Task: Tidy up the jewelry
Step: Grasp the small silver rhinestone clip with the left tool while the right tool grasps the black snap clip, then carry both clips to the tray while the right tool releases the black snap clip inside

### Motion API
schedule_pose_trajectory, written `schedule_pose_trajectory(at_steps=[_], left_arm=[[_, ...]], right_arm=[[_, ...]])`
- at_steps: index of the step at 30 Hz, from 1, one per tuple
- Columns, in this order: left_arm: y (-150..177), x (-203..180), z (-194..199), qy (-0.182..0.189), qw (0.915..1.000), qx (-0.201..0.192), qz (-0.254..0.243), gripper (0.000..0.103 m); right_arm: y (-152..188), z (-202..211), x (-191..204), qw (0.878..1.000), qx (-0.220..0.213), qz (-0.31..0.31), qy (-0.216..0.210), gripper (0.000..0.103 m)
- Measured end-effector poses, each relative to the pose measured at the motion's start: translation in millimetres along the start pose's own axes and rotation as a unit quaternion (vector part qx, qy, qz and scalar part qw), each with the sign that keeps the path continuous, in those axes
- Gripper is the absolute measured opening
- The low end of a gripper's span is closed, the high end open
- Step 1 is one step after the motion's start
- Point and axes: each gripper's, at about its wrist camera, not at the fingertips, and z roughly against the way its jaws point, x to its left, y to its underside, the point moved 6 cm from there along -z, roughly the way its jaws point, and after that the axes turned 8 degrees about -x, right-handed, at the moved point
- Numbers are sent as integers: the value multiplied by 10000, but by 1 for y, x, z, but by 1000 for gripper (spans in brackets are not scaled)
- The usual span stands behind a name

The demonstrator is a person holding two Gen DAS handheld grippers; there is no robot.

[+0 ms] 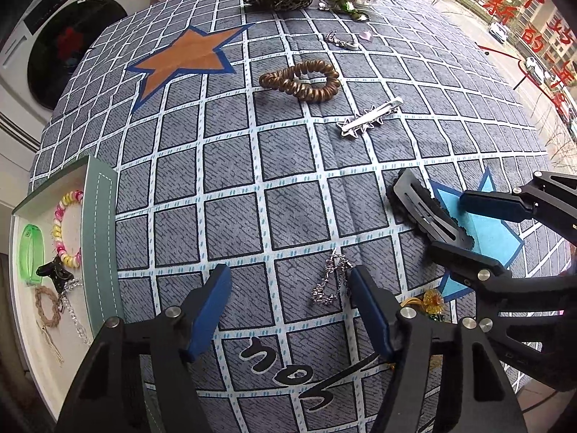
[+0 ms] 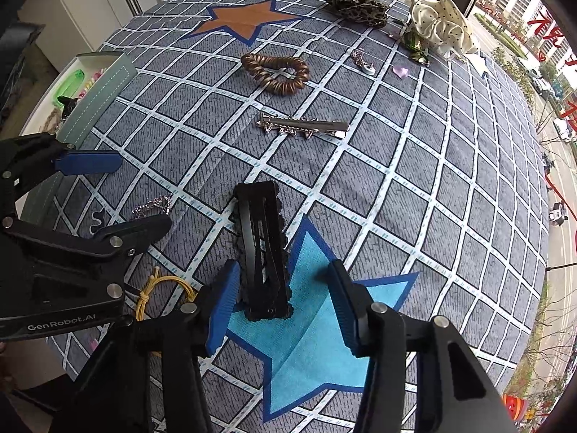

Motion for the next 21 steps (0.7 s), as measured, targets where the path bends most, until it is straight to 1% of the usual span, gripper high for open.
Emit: schedule_pose_trajectory(at_steps=[1,2,3,4,5,6,7,9,10,14,18,21], left_arm=[[-2,-3,1,21,10000,-16,-40,62],[-2,-5,1,38,10000,-35,-79,58],[-3,-7,1,50,9999,-47,-116,50],[-3,-8,2,58,9999,-55,-148,39],[-6,-8,4,77,9998,-50,-168,34],[-7,-7,4,91,9998,-43,-161,24],[-8,-6,4,120,9998,-33,-121,19],[-3,-2,8,234,9997,-13,44,18],[-2,0,8,299,9994,5,146,16],[5,13,9,457,9976,53,516,17],[3,20,16,529,9959,10,728,16],[3,23,25,514,9955,-62,799,16]], right_arm=[[-1,1,1,10000,-13,1,6,37],[-7,0,2,10000,-18,-5,13,32],[-15,0,1,10000,-2,-9,28,32],[-21,-2,0,10000,1,-21,22,32],[-27,-3,0,10000,-1,-34,18,32],[-31,-3,-1,10000,-1,-51,24,32],[-32,-3,-3,10000,-2,-82,34,32],[-26,3,-9,9998,4,-216,22,32],[-27,4,-11,9995,8,-307,1,32],[-22,6,-31,9972,-7,-737,-79,32],[-22,12,-40,9938,-13,-1102,-172,32],[-13,16,-43,9911,-9,-1305,-245,32]])
